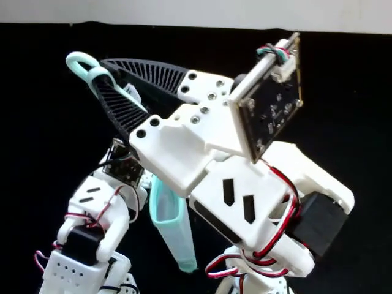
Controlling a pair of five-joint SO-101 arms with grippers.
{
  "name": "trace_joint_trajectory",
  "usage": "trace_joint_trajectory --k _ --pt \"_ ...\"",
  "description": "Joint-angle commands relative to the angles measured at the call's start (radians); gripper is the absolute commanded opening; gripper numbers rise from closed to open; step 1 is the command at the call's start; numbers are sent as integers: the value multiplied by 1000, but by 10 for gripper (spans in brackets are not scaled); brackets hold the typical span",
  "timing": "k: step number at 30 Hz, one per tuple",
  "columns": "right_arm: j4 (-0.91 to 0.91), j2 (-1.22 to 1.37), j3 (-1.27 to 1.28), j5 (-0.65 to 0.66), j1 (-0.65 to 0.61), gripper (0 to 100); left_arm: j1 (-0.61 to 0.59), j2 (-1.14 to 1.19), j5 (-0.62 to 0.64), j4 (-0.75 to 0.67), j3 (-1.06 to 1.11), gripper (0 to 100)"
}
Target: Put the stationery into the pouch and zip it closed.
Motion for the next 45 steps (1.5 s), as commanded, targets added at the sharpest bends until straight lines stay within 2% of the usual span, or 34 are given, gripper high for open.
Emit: trace_joint_trajectory --k 1,6,13,22,27,31,39,45 --pt "7 1 -84 12 51 7 16 1 0 -35 12 8" --pt "62 -1 -84 8 137 7 15 -1 -2 -34 21 8" --pt "85 -1 -84 6 147 7 -8 -10 -2 -14 10 8" --pt "101 -4 -85 -55 145 7 -116 -10 -6 316 -344 10" --pt "111 -4 -85 -55 147 7 -114 -1 -6 499 -555 11" --pt "113 -2 -85 -55 147 7 -114 -1 -6 628 -627 11" --pt "113 -1 -85 -55 147 7 -119 -1 -6 784 -730 16" --pt "113 -1 -85 -55 148 7 -117 -1 -5 948 -783 123"
